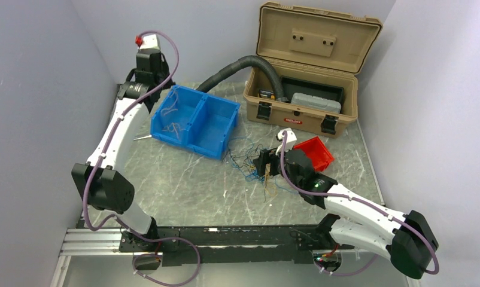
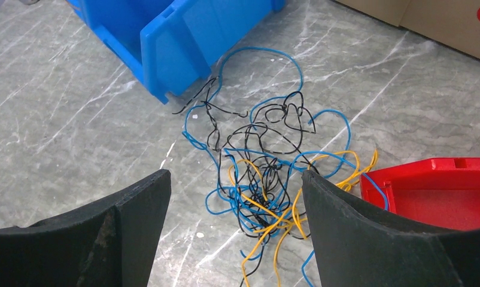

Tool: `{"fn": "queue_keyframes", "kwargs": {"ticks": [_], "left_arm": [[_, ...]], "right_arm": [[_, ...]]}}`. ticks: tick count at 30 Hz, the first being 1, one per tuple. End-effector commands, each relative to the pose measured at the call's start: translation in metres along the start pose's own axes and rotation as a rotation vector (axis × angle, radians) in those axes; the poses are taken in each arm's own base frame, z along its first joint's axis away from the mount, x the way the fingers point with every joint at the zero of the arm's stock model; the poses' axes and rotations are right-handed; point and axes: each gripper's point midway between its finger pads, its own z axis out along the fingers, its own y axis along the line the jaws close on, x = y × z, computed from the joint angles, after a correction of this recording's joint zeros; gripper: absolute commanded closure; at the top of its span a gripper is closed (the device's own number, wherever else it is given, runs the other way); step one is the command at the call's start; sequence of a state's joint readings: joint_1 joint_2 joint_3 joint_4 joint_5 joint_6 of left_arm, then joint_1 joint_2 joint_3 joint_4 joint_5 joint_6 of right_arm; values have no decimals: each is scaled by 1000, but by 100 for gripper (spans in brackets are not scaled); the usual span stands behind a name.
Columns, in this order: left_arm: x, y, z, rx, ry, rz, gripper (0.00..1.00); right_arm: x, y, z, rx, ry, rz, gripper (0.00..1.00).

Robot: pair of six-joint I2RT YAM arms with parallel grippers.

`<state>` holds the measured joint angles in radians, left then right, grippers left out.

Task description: Untangle the cables

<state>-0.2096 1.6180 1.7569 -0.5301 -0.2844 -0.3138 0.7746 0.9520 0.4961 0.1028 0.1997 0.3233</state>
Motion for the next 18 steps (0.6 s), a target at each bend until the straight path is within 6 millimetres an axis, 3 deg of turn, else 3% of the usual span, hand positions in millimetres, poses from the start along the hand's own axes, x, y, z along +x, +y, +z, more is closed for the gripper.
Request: {"fn": "queue_keyframes", "kwargs": {"ticks": [1, 8, 18], "left_arm": [[16, 15, -5, 24, -11, -159, 100], [79, 34, 7, -3, 85, -177, 100], [135, 51, 31, -89, 205, -128, 100]], "right_arm": [[-24, 6, -4, -11, -55, -4, 17], [-25, 7, -3, -16, -50, -9, 17], [-27, 10, 0, -28, -44, -6, 17]]}}
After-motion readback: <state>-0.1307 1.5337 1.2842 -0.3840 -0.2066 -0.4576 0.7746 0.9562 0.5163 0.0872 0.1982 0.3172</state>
